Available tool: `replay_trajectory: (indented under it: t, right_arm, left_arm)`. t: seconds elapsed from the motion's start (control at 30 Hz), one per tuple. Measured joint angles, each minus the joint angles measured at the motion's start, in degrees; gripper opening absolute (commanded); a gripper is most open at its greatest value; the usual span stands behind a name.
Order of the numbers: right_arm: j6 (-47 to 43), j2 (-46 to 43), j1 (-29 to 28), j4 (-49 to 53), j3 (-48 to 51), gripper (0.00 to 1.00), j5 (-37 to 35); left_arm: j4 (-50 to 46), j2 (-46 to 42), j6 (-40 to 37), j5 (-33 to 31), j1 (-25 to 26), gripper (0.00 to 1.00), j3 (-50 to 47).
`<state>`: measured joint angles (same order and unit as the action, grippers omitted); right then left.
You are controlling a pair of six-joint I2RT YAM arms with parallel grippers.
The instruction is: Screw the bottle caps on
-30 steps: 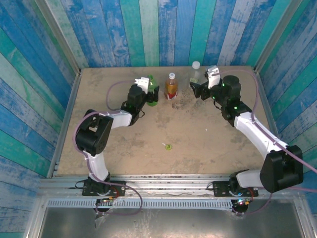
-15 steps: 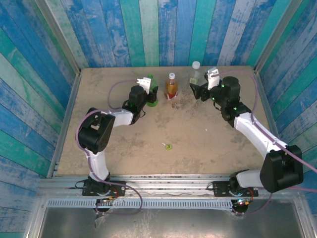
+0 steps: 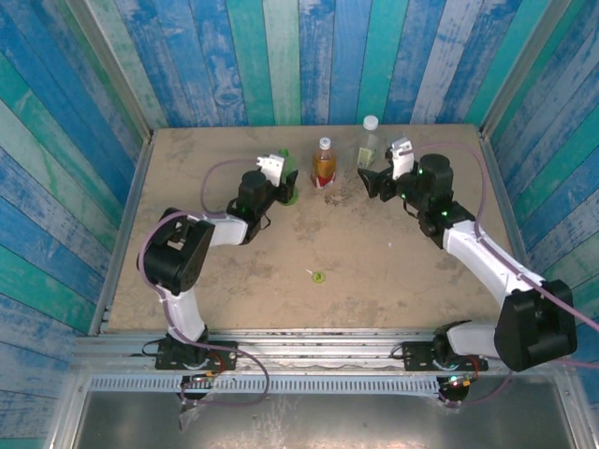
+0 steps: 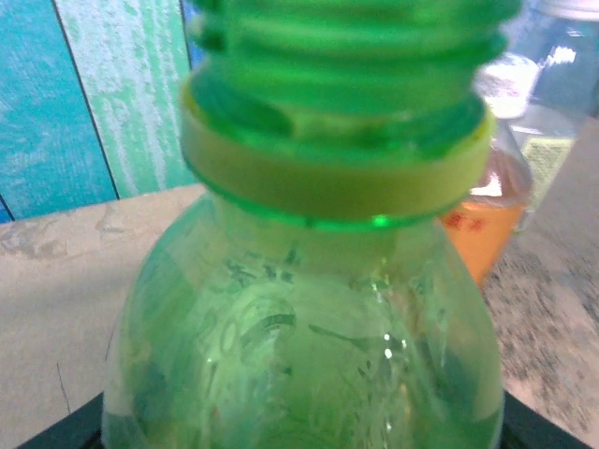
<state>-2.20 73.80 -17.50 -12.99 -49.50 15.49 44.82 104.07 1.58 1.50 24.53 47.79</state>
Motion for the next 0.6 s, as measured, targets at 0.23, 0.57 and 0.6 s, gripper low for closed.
replay_trajectory:
  t: [0.23,0.57,0.6]
  right_arm:
    - [0.28,-3.1,-4.76,1.46,4.92,0.85,-0.11]
    - [0.0,-10.4,-17.46,8.0,11.17,0.85,-6.34]
    - [-0.04,-10.69,-19.17,8.68,11.61,0.85,-7.3]
  left_arm:
    - [0.59,-9.25,-2.34,6.58,0.09,0.6,-10.86]
    - [2.23,-18.97,-8.39,23.28,1.88,0.61,-21.99]
    - [2.36,-18.99,-8.57,25.03,2.03,0.61,-22.16]
